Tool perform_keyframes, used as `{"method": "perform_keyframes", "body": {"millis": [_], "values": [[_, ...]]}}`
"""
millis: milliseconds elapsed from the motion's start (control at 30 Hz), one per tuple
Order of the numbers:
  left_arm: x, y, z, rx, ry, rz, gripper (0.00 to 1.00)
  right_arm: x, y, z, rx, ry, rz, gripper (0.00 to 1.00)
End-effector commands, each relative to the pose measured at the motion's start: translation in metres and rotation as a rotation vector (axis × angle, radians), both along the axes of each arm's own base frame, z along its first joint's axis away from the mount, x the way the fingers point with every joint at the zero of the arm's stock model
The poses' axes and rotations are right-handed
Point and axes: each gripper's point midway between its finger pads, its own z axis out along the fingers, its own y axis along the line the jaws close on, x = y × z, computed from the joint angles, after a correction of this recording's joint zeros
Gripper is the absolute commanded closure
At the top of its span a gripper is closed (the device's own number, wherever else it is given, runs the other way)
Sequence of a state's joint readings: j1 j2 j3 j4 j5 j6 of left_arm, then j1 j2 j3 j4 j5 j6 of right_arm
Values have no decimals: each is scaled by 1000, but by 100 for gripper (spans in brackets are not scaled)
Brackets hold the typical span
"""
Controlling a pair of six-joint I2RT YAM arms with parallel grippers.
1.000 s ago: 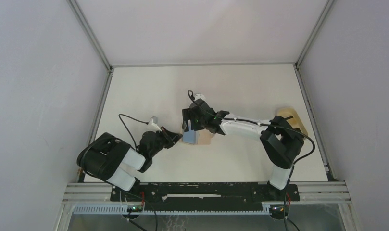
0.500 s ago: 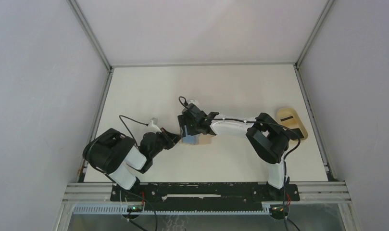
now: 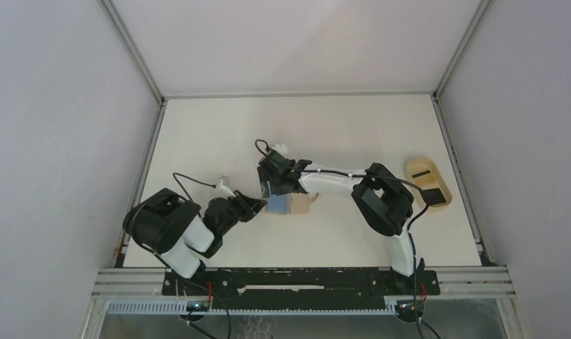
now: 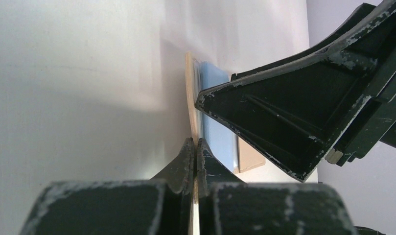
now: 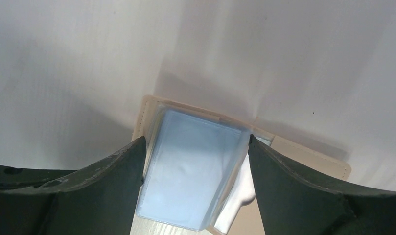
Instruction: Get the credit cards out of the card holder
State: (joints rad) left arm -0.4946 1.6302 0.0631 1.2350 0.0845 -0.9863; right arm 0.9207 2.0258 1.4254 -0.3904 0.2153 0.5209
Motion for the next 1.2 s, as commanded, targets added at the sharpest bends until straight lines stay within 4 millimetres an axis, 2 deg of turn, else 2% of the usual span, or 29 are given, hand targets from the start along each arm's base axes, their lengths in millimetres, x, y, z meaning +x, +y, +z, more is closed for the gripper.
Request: {"method": "perform_keyframes", "body": {"millis": [0,333,433,700,967,1100,1167], "values": [[0,6,1,2,-20,37,100,-5,-11,-3,-62,-1,-9,16],[2,23,-4,18,-8,137,100,-20,-39,-19,-128,29,-14,16],[-7,34,-12,39,14,174,100,-22,-49,-18,-154,25,-14,15],[-6,43,-15,52,22,229,100,-32,-67,-2,-184,8,5,15],[-6,45,-15,62,24,246,100,-46,-96,7,-231,15,12,14],[-4,42,-13,61,20,241,100,-43,-104,27,-209,-17,-5,14],[-4,41,-14,64,21,235,100,-38,-100,45,-143,-51,-4,14]]}}
